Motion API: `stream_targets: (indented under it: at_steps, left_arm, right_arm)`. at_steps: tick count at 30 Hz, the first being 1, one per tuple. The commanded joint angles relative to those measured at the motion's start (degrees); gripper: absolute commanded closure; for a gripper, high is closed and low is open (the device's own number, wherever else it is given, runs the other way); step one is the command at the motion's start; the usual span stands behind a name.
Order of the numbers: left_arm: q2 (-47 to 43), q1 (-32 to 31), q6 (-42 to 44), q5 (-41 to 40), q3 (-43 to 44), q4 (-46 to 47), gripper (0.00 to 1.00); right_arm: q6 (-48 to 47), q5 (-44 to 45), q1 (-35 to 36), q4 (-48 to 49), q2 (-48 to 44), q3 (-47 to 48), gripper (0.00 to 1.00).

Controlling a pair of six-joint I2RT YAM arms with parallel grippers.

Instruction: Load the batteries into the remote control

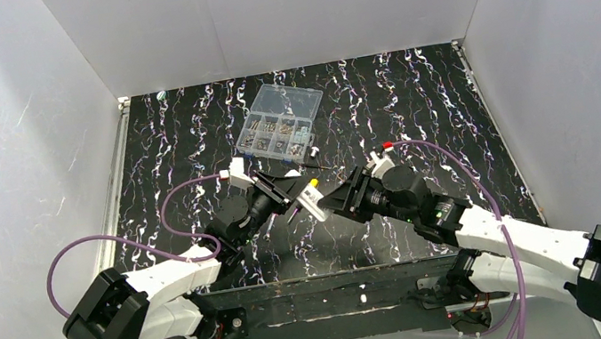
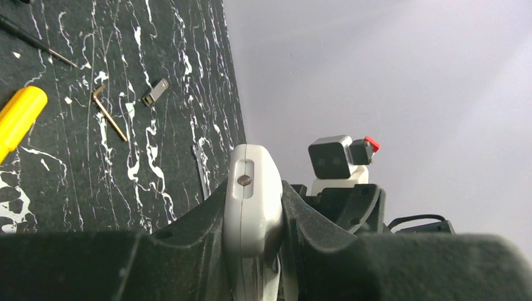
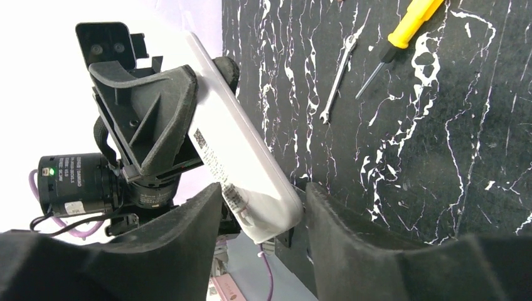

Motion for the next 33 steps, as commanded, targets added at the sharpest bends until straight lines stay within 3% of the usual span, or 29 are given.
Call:
stream_targets:
  at_steps: [1,4,15,23,33]
  left_arm:
    - [-2.0,-0.5,0.6,0.1,2.7,5.8,1.0]
    - [-2.1,-0.5,1.1,-0.8,3.1,5.8,1.0]
    - [-0.3,-0.5,0.0,-1.8,7.1,5.8,1.0]
    - [1.0,-0.5,-1.3,-1.1,9.0,5.8,1.0]
    - [1.8,-0.5,-2.4,-0.6,9.4,5.8,1.0]
  right_arm:
    - [-1.6,-0.1,0.2,3.4,-2.6,-0.4,0.35]
    - [-2.1,1.2,0.2,7.9,-5.7,-2.9,0.26]
    - [0.0,4.9,0.1,14.4,-9.5,-6.5,0.19]
    - [4.0,6.4,0.0,29.3,-7.0,-11.4,0.22]
    - [5.4,7.8,-0.3,35.7,-3.7,-11.5,0.32]
